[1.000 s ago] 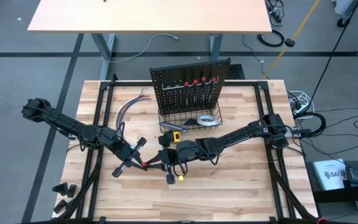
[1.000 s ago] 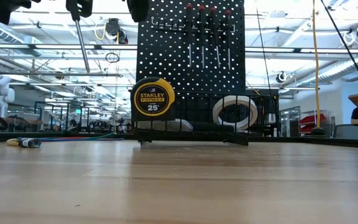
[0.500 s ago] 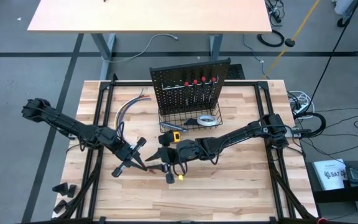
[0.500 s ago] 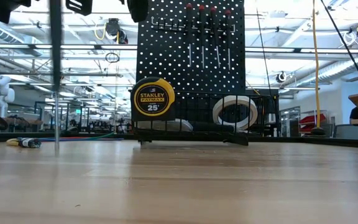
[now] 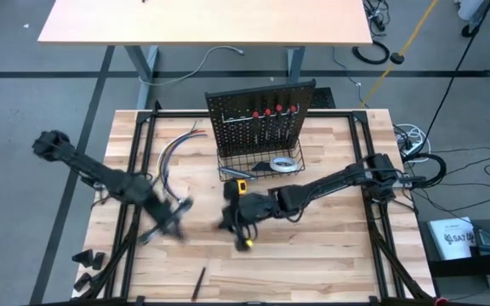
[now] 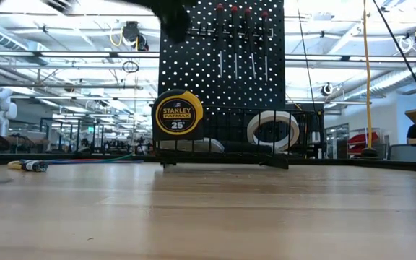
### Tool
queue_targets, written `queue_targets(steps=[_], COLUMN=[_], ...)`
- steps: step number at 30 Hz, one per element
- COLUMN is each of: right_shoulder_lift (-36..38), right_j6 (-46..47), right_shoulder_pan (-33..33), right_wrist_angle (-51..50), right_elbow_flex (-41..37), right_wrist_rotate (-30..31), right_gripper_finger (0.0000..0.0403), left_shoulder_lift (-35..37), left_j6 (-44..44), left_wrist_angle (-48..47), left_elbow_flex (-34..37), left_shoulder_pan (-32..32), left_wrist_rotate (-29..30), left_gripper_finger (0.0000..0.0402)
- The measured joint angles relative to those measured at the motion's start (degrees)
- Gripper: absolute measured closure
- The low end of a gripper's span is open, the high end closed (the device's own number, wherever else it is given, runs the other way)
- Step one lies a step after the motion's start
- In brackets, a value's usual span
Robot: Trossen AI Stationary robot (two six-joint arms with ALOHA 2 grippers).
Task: Hang tools onto peg board
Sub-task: Hang the black screwdriver onto the pegboard
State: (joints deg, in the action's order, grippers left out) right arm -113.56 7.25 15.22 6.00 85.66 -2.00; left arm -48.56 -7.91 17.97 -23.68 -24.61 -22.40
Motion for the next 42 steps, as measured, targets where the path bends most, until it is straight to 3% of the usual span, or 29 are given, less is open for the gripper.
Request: queue_targets(steps=[2, 6, 10, 14, 22, 26, 29, 42], right_shoulder_lift=[-1.1, -9.0, -15.9, -21.4, -32.5, -34.6, -34.5, -34.6], right_j6=[2.7, -0.4, -5.0, -6.2, -12.5, -14.9, -17.6, -21.5], right_shoulder_pan=[2.0, 5.7, 4.9, 4.1, 3.1, 2.7, 2.6, 2.8], right_wrist_angle=[-1.0, 5.2, 11.1, 11.0, 1.7, -0.7, -0.9, -3.5], right_elbow_flex=[-0.1, -0.4, 2.3, 8.9, 27.9, 32.4, 32.5, 32.4], right_wrist_rotate=[-11.2, -13.9, -12.6, -18.3, -26.0, -25.8, -21.0, -16.4], right_gripper_finger=[0.0403, 0.0402, 0.0402, 0.0402, 0.0402, 0.0402, 0.0402, 0.0403], left_shoulder_lift=[0.1, -5.2, -12.7, -19.0, -28.2, -30.7, -31.3, -31.3], left_j6=[-0.5, -3.9, -13.3, -20.0, -27.6, -29.1, -30.3, -30.8], left_wrist_angle=[-3.2, -3.9, -2.1, -1.4, 5.5, 6.8, 7.1, 7.3], left_elbow_flex=[0.6, 0.7, 0.7, 0.7, 0.8, 0.8, 0.8, 0.9], left_shoulder_pan=[-7.5, -17.5, -20.5, -21.9, -24.3, -27.6, -29.4, -32.8], left_wrist_rotate=[1.2, 10.3, 12.7, 13.4, 15.8, 16.6, 20.0, 30.2], left_gripper_finger=[0.04, 0.04, 0.0401, 0.0401, 0.0401, 0.0401, 0.0401, 0.0401])
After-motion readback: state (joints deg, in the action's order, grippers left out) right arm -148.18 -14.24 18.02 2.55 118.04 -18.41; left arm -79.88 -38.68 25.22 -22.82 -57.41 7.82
